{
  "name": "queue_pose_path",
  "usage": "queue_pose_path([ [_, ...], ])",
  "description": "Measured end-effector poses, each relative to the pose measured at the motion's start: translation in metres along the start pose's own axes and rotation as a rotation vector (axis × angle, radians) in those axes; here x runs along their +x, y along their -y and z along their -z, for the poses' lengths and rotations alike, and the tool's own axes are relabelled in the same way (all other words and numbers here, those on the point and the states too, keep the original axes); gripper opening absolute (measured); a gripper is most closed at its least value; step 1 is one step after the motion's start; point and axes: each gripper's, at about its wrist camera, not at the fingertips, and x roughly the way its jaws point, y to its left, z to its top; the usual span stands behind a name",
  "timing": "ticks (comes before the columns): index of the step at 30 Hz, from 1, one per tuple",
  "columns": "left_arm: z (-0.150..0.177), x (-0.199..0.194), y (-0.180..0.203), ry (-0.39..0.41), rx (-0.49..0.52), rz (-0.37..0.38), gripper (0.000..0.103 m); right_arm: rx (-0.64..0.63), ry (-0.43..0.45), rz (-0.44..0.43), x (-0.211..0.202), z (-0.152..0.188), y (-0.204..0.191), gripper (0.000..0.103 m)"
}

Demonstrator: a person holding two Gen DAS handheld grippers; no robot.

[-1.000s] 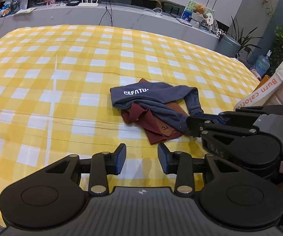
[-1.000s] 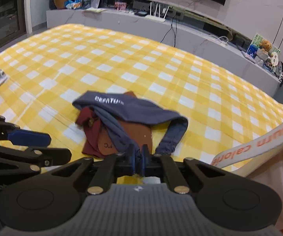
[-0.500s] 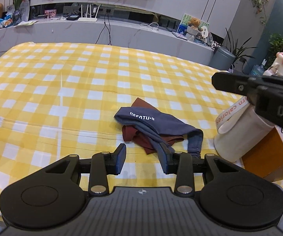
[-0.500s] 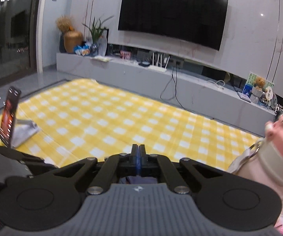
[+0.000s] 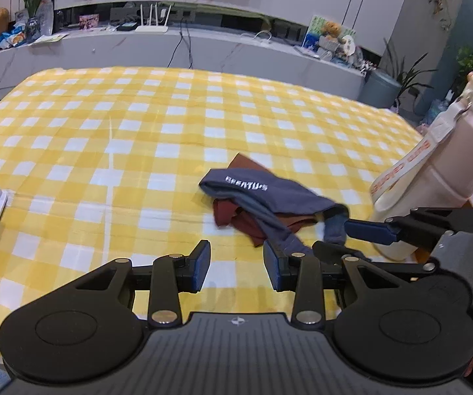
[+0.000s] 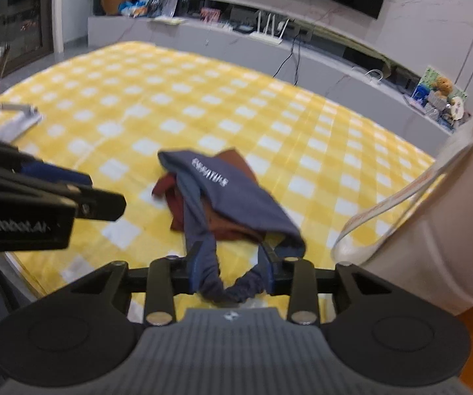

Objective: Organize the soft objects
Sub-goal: 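Lower the right tool onto the navy CEFATU-S cloth and grasp its strap, then lift the navy cloth with the right tool off the brown cloth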

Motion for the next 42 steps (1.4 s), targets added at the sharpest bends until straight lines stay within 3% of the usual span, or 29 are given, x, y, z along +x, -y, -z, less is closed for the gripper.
queue_pose_path([
  [3, 0.002, 0.004, -0.002, -0.017, -0.005, -0.002, 0.043, 0.001, -0.017, -0.022, 0.011, 0.002, -0.003, 0.036],
  [4, 0.002, 0.004, -0.003, -0.019, -0.004, -0.003, 0.043, -0.003, -0.025, -0.025, 0.013, 0.003, -0.005, 0.032],
  [5, 0.002, 0.004, -0.003, -0.021, -0.005, -0.004, 0.043, 0.000, -0.038, -0.037, 0.016, 0.003, -0.006, 0.020],
  [6, 0.003, 0.005, -0.004, -0.023, -0.007, -0.004, 0.043, 0.006, -0.051, -0.049, 0.019, 0.003, -0.007, 0.014],
  [13, 0.004, 0.006, -0.007, -0.028, -0.020, 0.001, 0.043, 0.004, -0.037, -0.035, 0.018, 0.001, -0.007, 0.002],
  [17, 0.000, -0.001, -0.008, -0.003, -0.028, -0.002, 0.043, 0.010, 0.048, -0.015, -0.005, -0.012, -0.002, 0.001],
  [23, -0.007, -0.013, -0.008, 0.042, -0.035, 0.000, 0.043, 0.028, 0.246, 0.016, -0.061, -0.045, 0.008, 0.001],
  [30, -0.012, -0.024, -0.005, 0.075, -0.030, 0.015, 0.043, 0.129, 0.403, -0.034, -0.130, -0.059, 0.030, 0.001],
  [34, -0.013, -0.023, -0.005, 0.075, -0.028, 0.025, 0.043, 0.186, 0.375, -0.076, -0.142, -0.050, 0.041, 0.002],
  [42, -0.009, -0.014, 0.003, 0.041, -0.004, 0.045, 0.043, 0.192, 0.121, -0.053, -0.080, -0.010, 0.041, 0.002],
])
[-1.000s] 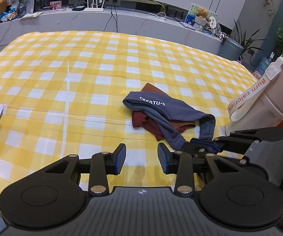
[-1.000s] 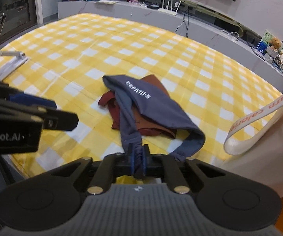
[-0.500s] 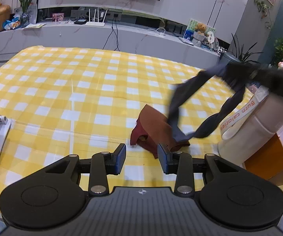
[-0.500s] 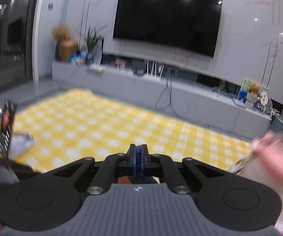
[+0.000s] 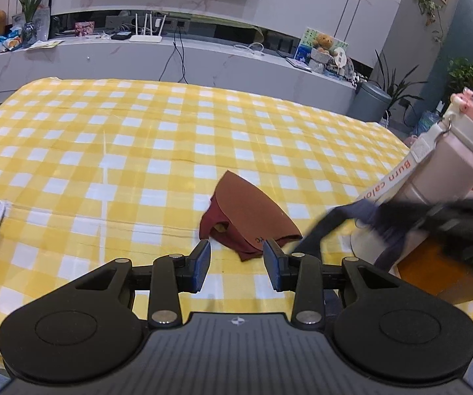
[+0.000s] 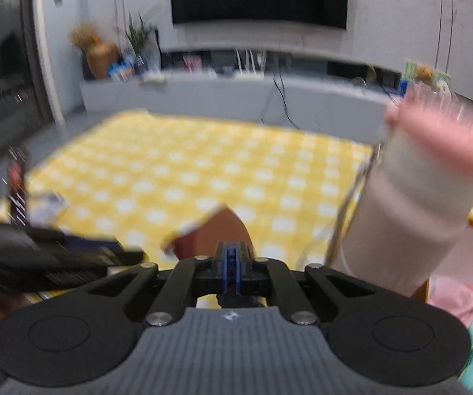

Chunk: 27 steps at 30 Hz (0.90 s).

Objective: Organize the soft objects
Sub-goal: 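Lift the navy cloth with the right tool off the brown cloth, then grasp the brown cloth with the left tool while the right tool holds the navy cloth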

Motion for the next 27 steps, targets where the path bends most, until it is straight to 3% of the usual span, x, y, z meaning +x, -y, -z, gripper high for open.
queue_pose_path([
  [7, 0.005, 0.011, -0.002, -0.045, 0.003, -0.006, 0.043, -0.012, -0.139, 0.028, 0.058, 0.028, 0.002, 0.002],
  [13, 0.008, 0.022, -0.001, -0.080, 0.009, 0.004, 0.043, -0.024, -0.184, 0.037, 0.077, 0.041, 0.004, 0.009],
  [15, 0.008, 0.026, 0.001, -0.089, 0.016, 0.008, 0.043, -0.021, -0.183, 0.025, 0.078, 0.039, 0.005, 0.020],
  [17, 0.008, 0.030, 0.000, -0.091, 0.025, 0.020, 0.044, -0.015, -0.185, 0.019, 0.081, 0.038, 0.006, 0.038],
  [25, 0.001, 0.048, -0.008, -0.094, 0.012, 0.003, 0.061, -0.007, -0.242, -0.012, 0.103, 0.039, 0.001, 0.040],
  [27, -0.001, 0.053, -0.010, -0.092, 0.000, 0.000, 0.065, -0.052, -0.223, -0.002, 0.103, 0.040, -0.006, 0.029],
])
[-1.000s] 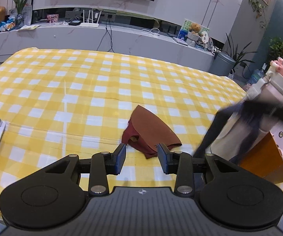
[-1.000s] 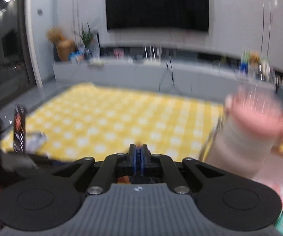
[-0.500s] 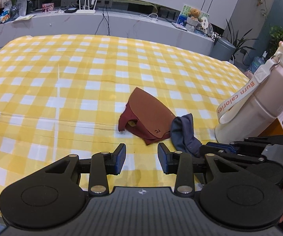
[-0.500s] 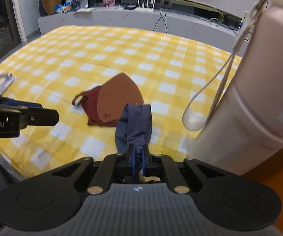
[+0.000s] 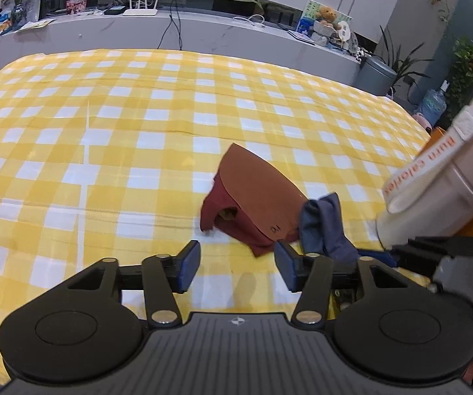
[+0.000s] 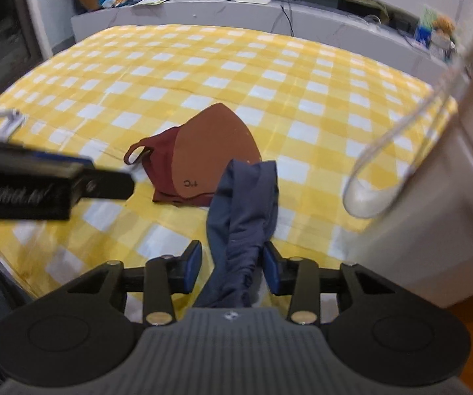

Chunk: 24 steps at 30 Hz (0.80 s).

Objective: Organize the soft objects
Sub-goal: 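Grasp the brown cloth with the left tool while the right tool holds the navy cloth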

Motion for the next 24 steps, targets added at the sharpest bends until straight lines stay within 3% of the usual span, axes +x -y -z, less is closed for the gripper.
queue_pose_path([
  [1, -0.002, 0.003, -0.001, 0.000, -0.008, 0.000, 0.067, -0.013, 0.006, -0.001, 0.000, -0.001, -0.002, 0.009],
  [10, -0.023, 0.034, -0.011, -0.016, -0.109, 0.020, 0.070, -0.049, 0.094, 0.104, 0.001, -0.029, 0.003, 0.005],
  [13, -0.026, 0.046, -0.010, -0.024, -0.138, 0.029, 0.075, -0.029, 0.083, 0.129, 0.013, -0.037, 0.011, 0.005],
  [17, -0.029, 0.054, -0.003, -0.019, -0.139, 0.052, 0.070, -0.029, 0.053, 0.124, 0.028, -0.038, 0.013, 0.005],
  [21, -0.032, 0.060, 0.007, -0.007, -0.096, 0.022, 0.048, -0.051, 0.057, 0.121, 0.031, -0.035, 0.008, 0.005],
  [23, -0.031, 0.061, 0.011, 0.000, -0.089, -0.003, 0.033, -0.056, 0.059, 0.124, 0.030, -0.034, 0.007, 0.005],
  [24, -0.030, 0.062, 0.014, 0.002, -0.082, -0.018, 0.021, -0.057, 0.059, 0.124, 0.029, -0.033, 0.007, 0.005],
])
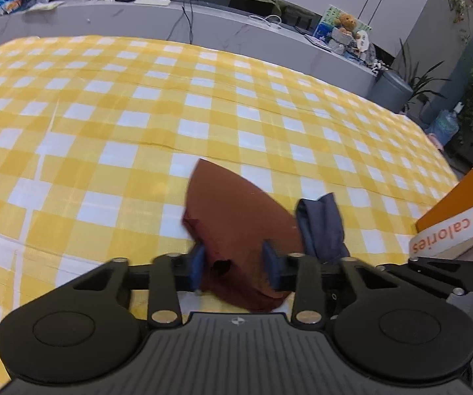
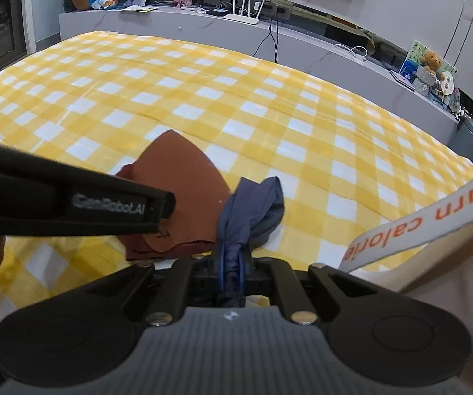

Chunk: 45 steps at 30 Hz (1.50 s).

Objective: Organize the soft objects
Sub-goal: 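Grasp the brown cloth with the left tool while the right tool holds the navy cloth, then carry the brown cloth with the left tool while the right tool carries the navy cloth to the box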

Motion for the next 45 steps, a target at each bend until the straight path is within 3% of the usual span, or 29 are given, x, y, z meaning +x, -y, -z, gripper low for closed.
queue_pose_path([
  [4, 0.004, 0.000, 0.008, 0.022, 0.035, -0.050, 0.001, -0.006, 0.000, 0.003, 0.000, 0.000, -0.001, 0.005],
  [13, 0.007, -0.025, 0.000, 0.077, 0.030, -0.069, 0.000, 0.006, 0.024, 0.006, -0.014, -0.003, -0.002, 0.005],
  [25, 0.018, -0.089, -0.005, 0.177, 0.071, -0.060, 0.000, 0.011, 0.111, -0.034, -0.072, 0.004, -0.007, 0.005],
  [45, 0.054, -0.179, 0.020, 0.261, 0.131, 0.093, 0.000, 0.123, 0.229, -0.021, -0.184, 0.046, 0.020, 0.005],
])
